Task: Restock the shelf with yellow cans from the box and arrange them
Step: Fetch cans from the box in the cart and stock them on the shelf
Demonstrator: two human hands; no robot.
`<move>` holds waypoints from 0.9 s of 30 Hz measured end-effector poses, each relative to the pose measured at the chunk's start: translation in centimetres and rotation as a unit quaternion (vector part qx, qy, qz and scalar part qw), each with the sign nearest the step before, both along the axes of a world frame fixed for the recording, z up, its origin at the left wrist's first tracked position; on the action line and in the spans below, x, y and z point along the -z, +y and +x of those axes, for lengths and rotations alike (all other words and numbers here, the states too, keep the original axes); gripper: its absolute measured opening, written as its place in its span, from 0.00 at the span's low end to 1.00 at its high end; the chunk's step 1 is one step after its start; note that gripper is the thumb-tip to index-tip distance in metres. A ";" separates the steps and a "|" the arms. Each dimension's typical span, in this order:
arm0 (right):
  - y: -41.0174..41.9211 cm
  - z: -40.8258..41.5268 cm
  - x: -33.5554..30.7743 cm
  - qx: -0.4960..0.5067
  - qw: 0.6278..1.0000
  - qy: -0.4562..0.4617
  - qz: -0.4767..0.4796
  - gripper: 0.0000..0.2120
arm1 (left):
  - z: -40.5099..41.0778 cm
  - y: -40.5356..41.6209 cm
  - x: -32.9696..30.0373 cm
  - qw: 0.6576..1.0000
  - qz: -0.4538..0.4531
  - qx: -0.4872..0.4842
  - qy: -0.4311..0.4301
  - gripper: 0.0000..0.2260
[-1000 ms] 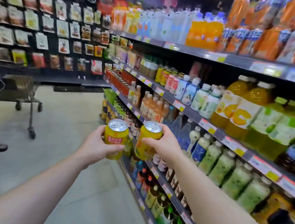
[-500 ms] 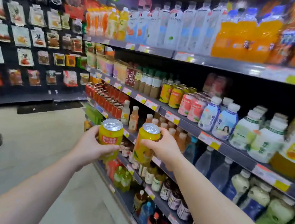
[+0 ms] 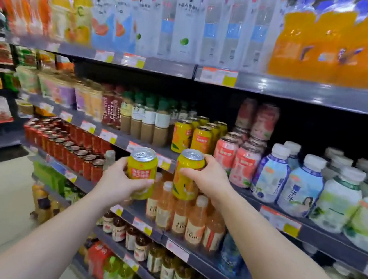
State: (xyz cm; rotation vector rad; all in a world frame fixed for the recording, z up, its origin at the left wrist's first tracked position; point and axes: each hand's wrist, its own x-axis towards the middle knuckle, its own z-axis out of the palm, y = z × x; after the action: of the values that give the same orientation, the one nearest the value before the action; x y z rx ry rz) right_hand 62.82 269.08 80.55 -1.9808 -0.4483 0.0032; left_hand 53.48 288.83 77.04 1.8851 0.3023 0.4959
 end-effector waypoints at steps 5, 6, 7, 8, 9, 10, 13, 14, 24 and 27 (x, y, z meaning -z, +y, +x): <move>2.9 4.5 -1.6 0.085 0.996 -0.031 0.019 0.26 | 6.6 3.2 -1.1 0.999 0.013 0.035 -0.004 0.24; 3.5 5.2 -1.8 0.101 0.994 -0.032 0.021 0.27 | 7.7 3.8 -1.3 0.999 0.011 0.043 -0.005 0.25; 4.0 5.9 -2.0 0.118 0.992 -0.034 0.021 0.28 | 8.8 4.4 -1.6 0.999 0.006 0.052 -0.009 0.25; 4.6 6.6 -2.1 0.135 0.990 -0.037 0.021 0.28 | 9.8 5.0 -1.7 0.998 0.002 0.064 -0.013 0.25; 5.2 7.2 -2.0 0.151 0.987 -0.039 0.028 0.28 | 10.8 5.6 -1.9 0.997 0.003 0.076 -0.017 0.24; 5.8 7.8 -1.8 0.169 0.984 -0.040 0.036 0.28 | 11.7 6.2 -2.0 0.996 0.007 0.087 -0.017 0.24; 7.5 8.9 -1.4 0.232 0.971 -0.041 0.042 0.27 | 14.2 8.3 -2.3 0.992 0.028 0.122 -0.011 0.26; 7.9 9.2 -1.3 0.252 0.966 -0.040 0.040 0.27 | 15.0 8.9 -2.4 0.990 0.031 0.136 -0.008 0.26; 10.4 10.3 -0.9 0.352 0.935 -0.046 -0.008 0.25 | 17.9 11.5 -3.1 0.967 0.032 0.253 -0.024 0.20; 10.4 10.9 -0.5 0.366 0.930 -0.035 -0.015 0.25 | 18.2 11.6 -3.0 0.965 0.015 0.262 -0.023 0.22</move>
State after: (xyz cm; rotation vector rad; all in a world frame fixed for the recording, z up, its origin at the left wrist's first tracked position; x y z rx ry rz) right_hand 73.71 279.49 81.05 -2.0734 0.2714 -0.5332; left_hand 71.71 300.46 80.03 1.8838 -0.2367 0.1833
